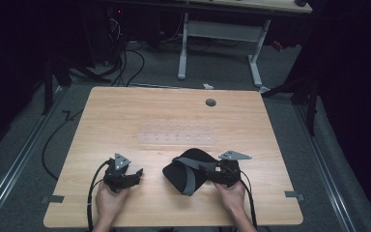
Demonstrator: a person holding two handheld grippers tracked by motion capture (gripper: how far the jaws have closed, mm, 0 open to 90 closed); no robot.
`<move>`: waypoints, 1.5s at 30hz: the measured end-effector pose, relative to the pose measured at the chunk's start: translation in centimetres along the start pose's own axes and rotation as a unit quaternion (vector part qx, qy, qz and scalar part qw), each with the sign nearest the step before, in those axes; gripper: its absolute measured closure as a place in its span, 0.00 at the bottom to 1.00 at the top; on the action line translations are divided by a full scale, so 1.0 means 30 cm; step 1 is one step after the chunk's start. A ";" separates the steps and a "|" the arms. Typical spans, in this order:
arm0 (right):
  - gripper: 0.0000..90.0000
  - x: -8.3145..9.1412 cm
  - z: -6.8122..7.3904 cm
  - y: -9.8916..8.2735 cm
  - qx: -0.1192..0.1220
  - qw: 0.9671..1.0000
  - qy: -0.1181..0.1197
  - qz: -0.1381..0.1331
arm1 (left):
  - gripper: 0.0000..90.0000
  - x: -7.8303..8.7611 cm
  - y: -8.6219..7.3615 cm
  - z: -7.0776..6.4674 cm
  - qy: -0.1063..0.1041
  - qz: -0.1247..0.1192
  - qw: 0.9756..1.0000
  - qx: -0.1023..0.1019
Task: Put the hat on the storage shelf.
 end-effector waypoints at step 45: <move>0.92 0.059 0.024 -0.020 0.042 0.994 0.093 -0.027 | 0.34 0.001 -0.001 -0.002 -0.004 0.003 1.000 -0.002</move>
Point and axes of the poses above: each handheld gripper's, and its own axes: x roughly backward along the jaws, y roughly out of its top, z roughly to its left, the point moved 1 cm from there along -x, roughly forward along the jaws, and after that the axes turned 9 degrees about z, right-handed, at the moved point
